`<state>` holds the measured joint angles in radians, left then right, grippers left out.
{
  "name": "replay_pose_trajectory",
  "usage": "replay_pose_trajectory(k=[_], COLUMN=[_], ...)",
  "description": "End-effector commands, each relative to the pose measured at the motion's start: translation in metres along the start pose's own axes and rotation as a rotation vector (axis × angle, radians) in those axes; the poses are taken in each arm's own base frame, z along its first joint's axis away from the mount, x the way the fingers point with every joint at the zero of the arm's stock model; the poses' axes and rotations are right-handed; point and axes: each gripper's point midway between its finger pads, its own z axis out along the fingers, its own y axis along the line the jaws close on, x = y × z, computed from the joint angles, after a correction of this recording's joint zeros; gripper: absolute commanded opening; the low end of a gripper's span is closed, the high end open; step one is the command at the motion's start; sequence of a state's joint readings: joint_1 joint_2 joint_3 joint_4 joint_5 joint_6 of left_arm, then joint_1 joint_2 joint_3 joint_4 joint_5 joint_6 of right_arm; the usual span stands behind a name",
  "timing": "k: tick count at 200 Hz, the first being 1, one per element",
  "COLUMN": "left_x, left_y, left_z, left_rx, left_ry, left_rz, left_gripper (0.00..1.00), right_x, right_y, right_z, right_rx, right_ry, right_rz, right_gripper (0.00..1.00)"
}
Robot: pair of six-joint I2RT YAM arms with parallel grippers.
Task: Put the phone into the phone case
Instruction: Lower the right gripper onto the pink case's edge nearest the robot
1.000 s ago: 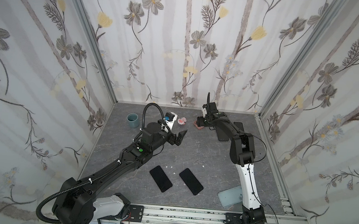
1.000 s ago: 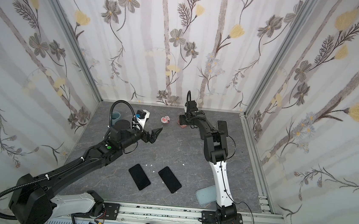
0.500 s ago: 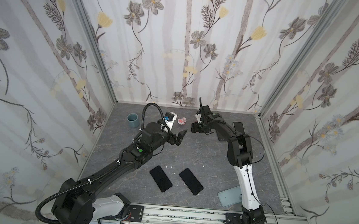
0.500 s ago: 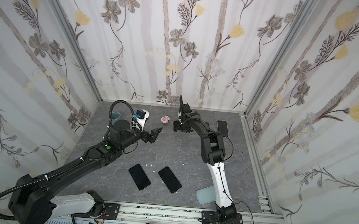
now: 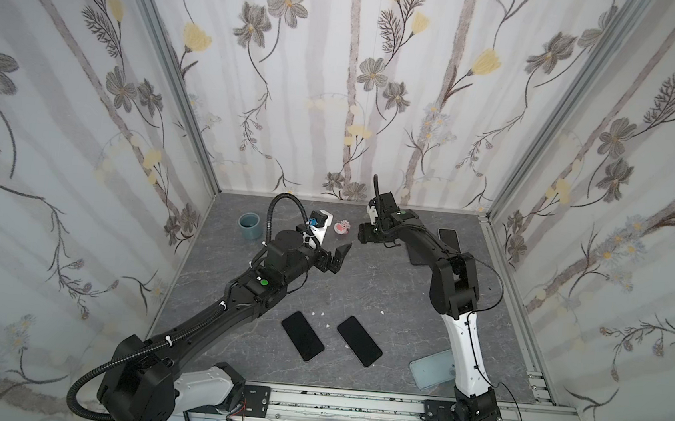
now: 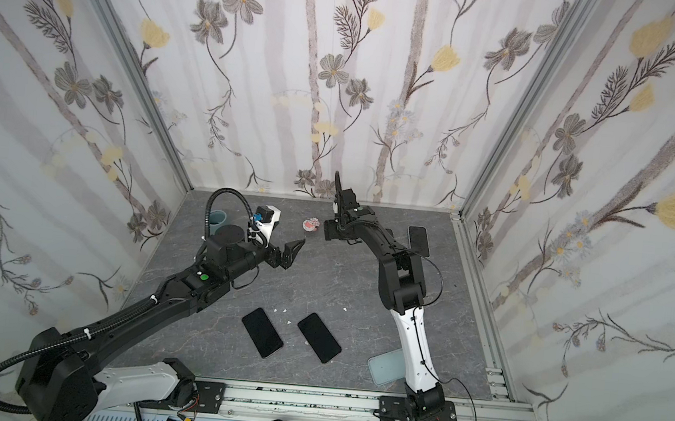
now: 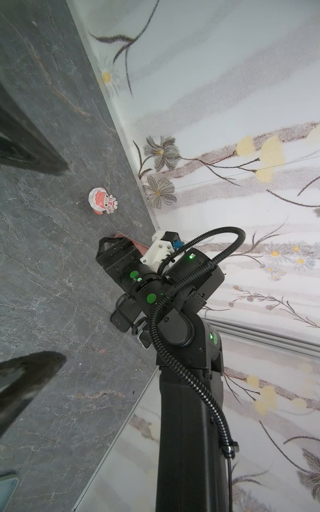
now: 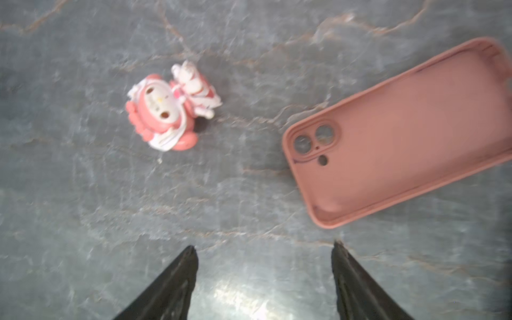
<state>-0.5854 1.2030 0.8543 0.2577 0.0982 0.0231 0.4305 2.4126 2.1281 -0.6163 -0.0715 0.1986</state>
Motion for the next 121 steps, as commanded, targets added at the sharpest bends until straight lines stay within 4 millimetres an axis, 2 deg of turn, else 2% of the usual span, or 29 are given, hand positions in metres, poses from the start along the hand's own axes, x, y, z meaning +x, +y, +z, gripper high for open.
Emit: replay_pose_trajectory(k=[1,25,50,75,121], left_x=[-0.006,-0.004,-0.002,0.000,-0.001], left_y=[0.002,0.004,0.005,0.005,0.004], left_z=[0.001,0.001,0.002,0.003,0.003], left_rx=[-0.009,-0.024,-0.028,-0.027,-0.022], left_ry=[-0.027,-0.021,-0.015,-0.011,-0.014], left_rz=[0.009,0.019,0.022,0.022,0.016], left_gripper=[1.00,1.00,1.00,1.00,1.00], right_x=[-0.028,-0.036,-0.033,-0.022,0.010], right_y=[-0.008,-0.012,-0.016,-0.011,0.014], right_z=[0.006,0.017,0.029,0.031,0.033], right_rx=[0.003,-0.010,-0.028,-0.055,-0.101], right_ry=[-0.113,-0.142,-0.125,-0.083,0.036], right_rz=[-0.037,-0.048,-0.030,-0.027,-0.059], right_gripper=[0.77,0.77,0.76,0.75,0.73])
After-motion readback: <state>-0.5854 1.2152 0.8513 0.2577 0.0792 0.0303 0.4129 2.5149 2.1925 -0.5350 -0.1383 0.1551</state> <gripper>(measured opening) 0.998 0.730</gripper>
